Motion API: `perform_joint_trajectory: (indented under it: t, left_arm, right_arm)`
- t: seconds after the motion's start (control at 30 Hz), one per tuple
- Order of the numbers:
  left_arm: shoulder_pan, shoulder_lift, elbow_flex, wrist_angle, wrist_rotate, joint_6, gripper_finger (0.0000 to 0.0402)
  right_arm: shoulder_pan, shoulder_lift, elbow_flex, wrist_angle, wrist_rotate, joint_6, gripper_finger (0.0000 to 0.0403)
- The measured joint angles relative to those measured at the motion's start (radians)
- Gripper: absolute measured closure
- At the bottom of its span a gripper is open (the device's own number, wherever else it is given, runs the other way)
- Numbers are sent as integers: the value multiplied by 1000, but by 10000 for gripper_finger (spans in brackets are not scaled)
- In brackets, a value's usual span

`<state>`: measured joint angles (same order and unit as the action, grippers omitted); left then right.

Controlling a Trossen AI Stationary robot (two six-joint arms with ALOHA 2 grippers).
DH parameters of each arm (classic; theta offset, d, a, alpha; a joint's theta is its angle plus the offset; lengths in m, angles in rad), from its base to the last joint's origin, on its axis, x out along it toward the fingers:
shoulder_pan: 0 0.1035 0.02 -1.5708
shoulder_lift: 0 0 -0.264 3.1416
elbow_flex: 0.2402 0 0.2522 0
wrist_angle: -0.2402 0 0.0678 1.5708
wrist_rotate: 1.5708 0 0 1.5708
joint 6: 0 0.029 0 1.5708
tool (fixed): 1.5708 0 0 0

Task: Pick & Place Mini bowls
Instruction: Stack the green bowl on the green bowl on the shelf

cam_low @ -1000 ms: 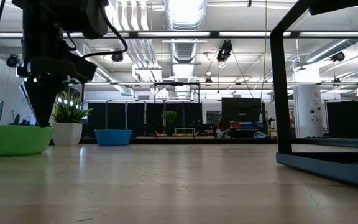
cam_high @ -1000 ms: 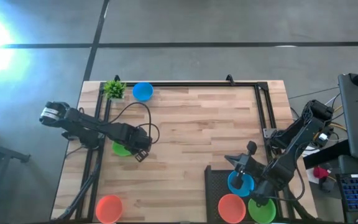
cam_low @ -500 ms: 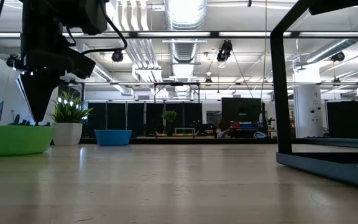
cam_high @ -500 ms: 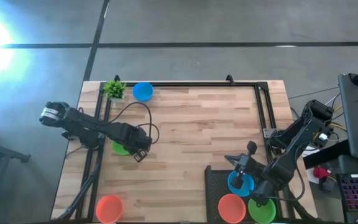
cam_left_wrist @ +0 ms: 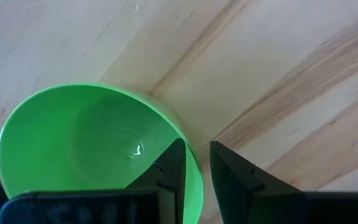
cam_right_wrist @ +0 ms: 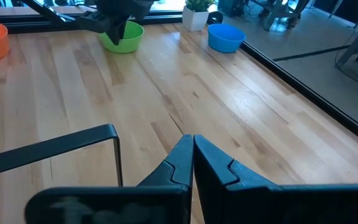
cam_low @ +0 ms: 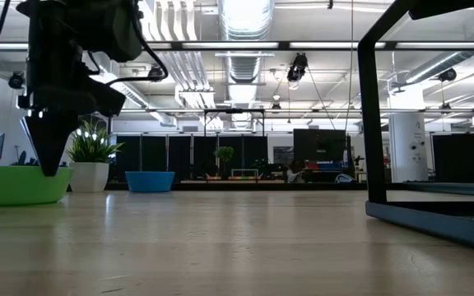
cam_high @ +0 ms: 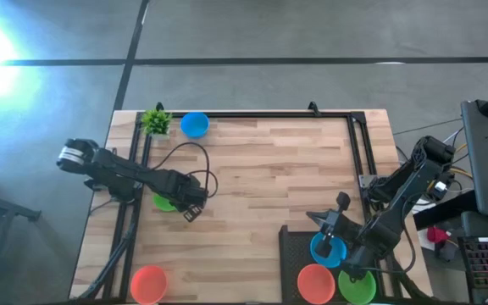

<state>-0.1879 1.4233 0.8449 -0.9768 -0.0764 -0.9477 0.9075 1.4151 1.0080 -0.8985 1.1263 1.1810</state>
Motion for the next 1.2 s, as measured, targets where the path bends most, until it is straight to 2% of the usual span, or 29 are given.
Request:
perform_joint_trajectory:
  t: [0.27, 0.47, 0.73, 0.97, 1.1, 1.2]
  left_arm:
    - [-10, 7, -32, 27, -75, 37, 339]
    - [-13, 7, -43, 26, -81, 55, 394]
    - [-27, 8, 10, 15, -107, 151, 400]
    - [-57, 8, 148, 16, -310, 321, 401]
    - [-73, 8, 215, 59, -459, 495, 401]
    - [-73, 14, 249, 108, -524, 644, 401]
  right_arm:
    - [0, 0, 0, 0, 0, -3, 394]
    - [0, 0, 0, 0, 0, -3, 394]
    - [-1, 0, 0, 4, -5, 18, 394]
    - [-23, 0, 0, 15, 0, -28, 394]
    - [-47, 0, 0, 19, 0, -50, 394]
    - [-70, 0, 0, 24, 3, -94, 384]
